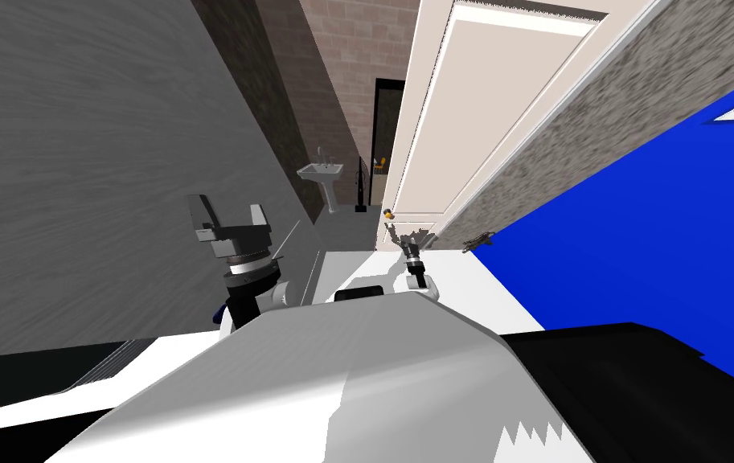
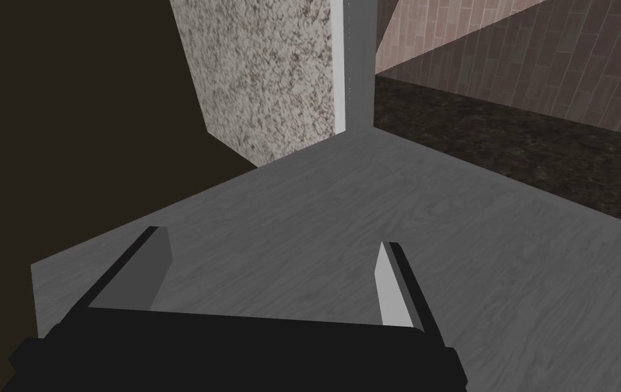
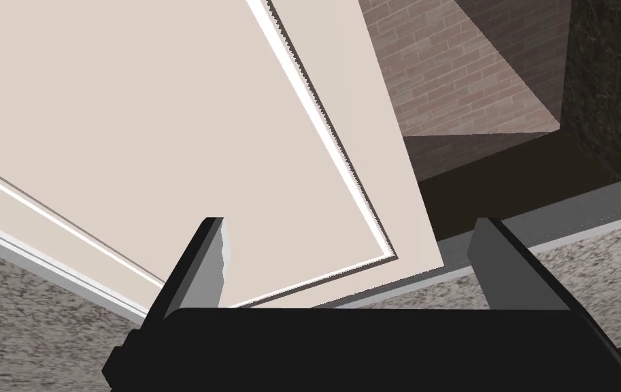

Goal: Pull the door open

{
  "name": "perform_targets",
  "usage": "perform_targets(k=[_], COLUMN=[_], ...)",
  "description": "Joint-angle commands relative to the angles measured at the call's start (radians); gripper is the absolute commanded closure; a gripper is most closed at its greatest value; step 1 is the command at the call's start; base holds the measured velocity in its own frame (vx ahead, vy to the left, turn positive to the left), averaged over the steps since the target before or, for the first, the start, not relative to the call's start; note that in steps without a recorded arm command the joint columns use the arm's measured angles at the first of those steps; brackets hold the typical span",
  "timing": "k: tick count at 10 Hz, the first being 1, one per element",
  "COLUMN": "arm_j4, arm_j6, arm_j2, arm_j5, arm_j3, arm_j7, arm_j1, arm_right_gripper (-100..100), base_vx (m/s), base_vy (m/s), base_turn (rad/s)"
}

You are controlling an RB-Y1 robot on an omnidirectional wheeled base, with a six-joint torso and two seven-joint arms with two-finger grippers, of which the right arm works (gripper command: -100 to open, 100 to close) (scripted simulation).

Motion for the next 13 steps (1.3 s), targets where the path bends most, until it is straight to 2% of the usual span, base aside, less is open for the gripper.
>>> perform_targets(k=[1,13], arm_j4=[0.05,0.31], arm_j6=[-0.013,-0.082], arm_j2=[-0.005,-0.016], arm_j5=[0.013,0.107], arm_j3=[-0.014,-0.093], arm_j7=[0.03,0.212], arm_j1=[-0.021,-0.098], arm_right_gripper=[-100,-100], base_vx=[0.096,0.101], base_vy=[0.007,0.005], base_turn=[0.004,0.002])
